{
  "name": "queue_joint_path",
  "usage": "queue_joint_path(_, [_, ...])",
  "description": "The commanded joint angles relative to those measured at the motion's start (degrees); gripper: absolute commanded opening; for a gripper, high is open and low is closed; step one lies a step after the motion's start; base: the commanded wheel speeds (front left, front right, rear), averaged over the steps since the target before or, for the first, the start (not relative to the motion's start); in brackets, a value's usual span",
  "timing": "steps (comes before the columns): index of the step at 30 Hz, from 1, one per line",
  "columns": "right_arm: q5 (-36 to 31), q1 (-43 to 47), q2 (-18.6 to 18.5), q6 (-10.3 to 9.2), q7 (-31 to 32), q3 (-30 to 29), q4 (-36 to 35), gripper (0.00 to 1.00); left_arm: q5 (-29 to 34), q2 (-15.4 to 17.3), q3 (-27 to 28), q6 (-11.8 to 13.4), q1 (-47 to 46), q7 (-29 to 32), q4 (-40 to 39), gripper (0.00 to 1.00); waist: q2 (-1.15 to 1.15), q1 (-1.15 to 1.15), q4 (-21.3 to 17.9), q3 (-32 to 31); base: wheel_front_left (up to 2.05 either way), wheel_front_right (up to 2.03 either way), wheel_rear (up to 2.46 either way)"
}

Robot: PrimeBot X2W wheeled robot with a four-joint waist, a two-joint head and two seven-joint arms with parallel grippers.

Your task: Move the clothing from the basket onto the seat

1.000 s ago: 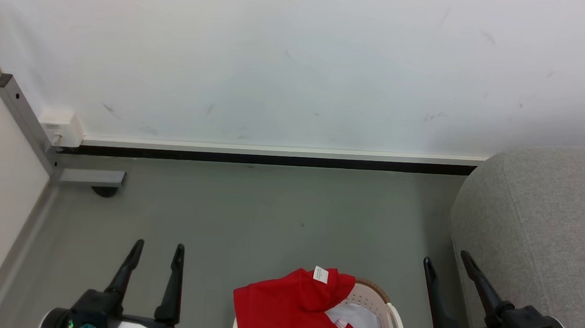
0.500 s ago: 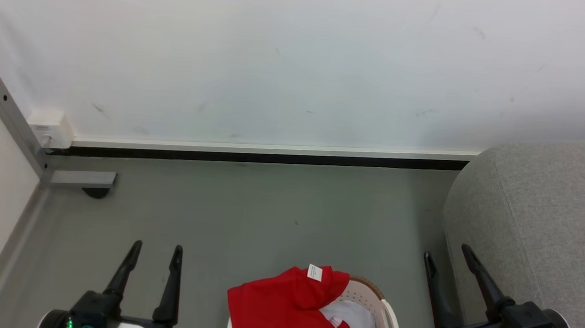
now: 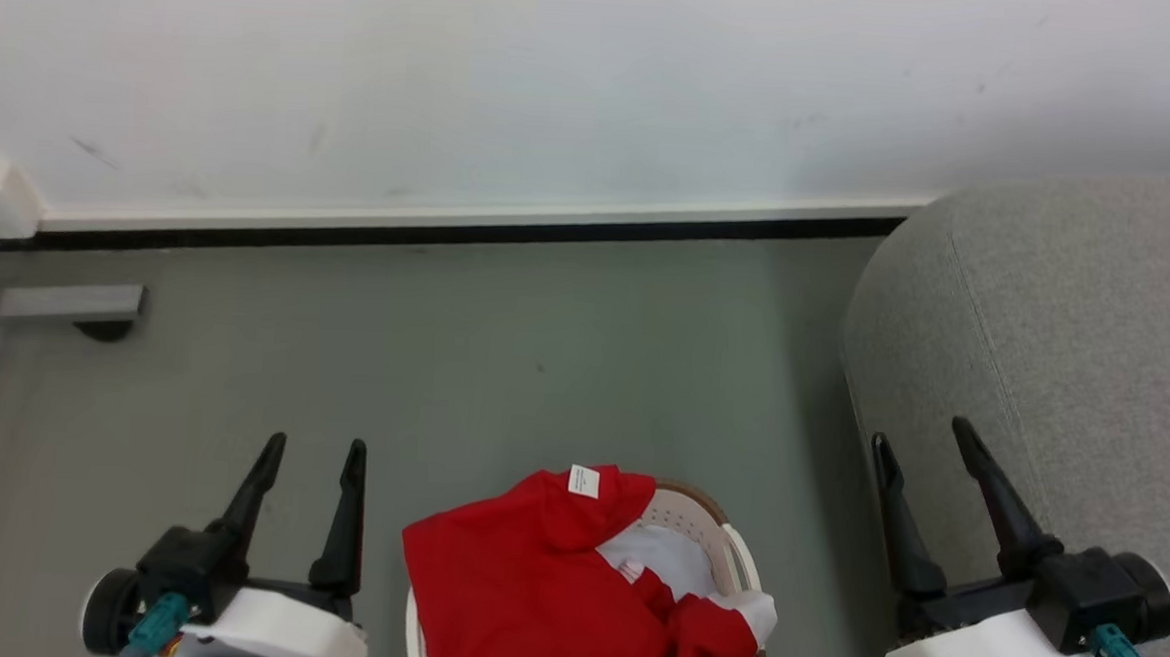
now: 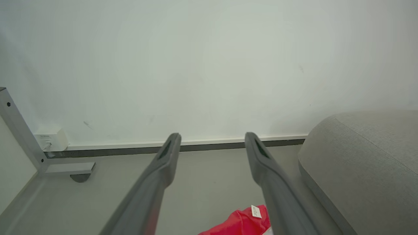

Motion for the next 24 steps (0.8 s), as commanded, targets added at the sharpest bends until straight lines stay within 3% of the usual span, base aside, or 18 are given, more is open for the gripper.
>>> queue_joint_path(1, [-0.40, -1.54, -0.22, -0.12, 0.04, -0.44, -0.59, 1.00, -0.41, 0.37, 0.08, -0.30, -1.58, -0.04, 0.60, 1.00, 0.00, 0.00, -2.23, 3.80, 0.00, 0.00, 0.00])
queue_joint_path(9, [1.51, -6.28, -0.20, -0.12, 0.04, -3.50, -4.34, 1.00, -1.13, 2.02, -4.31, -1.59, -9.43, -0.04, 9.30, 1.00, 0.00, 0.00, -4.91, 13.36, 0.00, 0.00, 0.00])
queue_joint_path(17, [2.89, -10.06, -0.16, -0.12, 0.04, -6.44, -7.36, 1.00, -1.23, 6.49, -15.69, -1.59, -18.28, 0.67, 22.49, 1.00, 0.00, 0.00, -6.79, 21.15, 0.00, 0.00, 0.00])
queue_joint_path(24, [5.03, -12.84, -0.18, -0.12, 0.04, -7.71, -9.45, 1.00, -3.90, 9.61, -28.53, -1.61, -26.33, 7.23, 34.40, 1.00, 0.00, 0.00, -9.54, 26.48, 0.00, 0.00, 0.00])
